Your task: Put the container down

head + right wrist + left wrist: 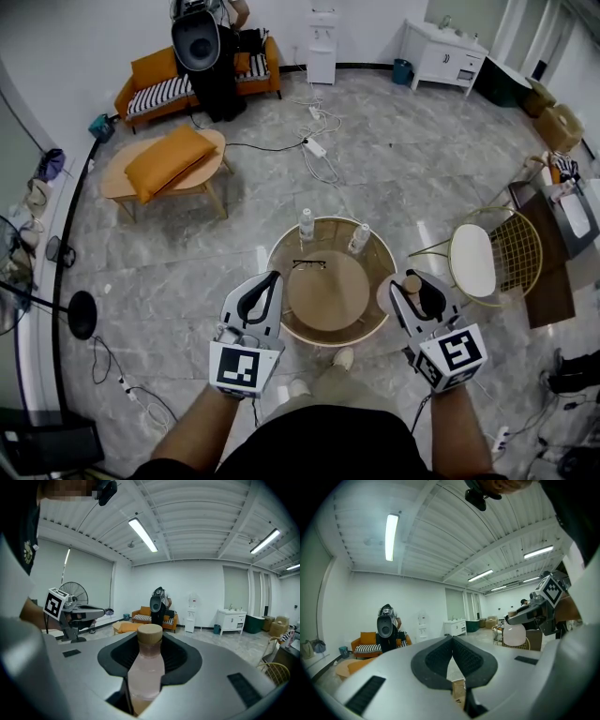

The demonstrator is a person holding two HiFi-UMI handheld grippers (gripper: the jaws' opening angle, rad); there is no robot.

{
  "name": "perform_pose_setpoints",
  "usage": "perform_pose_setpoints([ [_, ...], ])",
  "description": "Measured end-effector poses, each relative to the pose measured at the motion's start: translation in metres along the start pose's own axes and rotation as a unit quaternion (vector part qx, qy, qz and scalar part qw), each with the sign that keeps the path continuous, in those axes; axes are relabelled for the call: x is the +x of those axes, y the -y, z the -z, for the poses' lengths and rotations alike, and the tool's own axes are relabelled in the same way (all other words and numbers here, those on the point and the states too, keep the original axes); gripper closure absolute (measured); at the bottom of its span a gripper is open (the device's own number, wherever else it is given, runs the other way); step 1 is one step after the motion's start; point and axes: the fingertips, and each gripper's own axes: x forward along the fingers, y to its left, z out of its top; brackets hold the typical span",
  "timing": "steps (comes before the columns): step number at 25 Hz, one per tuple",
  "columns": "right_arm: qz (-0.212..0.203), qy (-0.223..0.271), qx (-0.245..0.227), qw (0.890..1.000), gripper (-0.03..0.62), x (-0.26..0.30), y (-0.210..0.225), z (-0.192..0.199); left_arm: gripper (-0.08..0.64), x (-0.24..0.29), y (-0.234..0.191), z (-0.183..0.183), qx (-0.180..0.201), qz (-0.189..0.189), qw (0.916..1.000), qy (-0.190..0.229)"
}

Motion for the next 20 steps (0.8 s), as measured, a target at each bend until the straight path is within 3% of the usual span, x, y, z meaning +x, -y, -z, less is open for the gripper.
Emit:
perform_pose_setpoints([
  [20,-0.025,-0.030,0.009,0.999,0.442,0.041,0.023,0.032,0.545,0.043,-0.006,0.030,-0.012,-0.004,0.9997,-0.022],
])
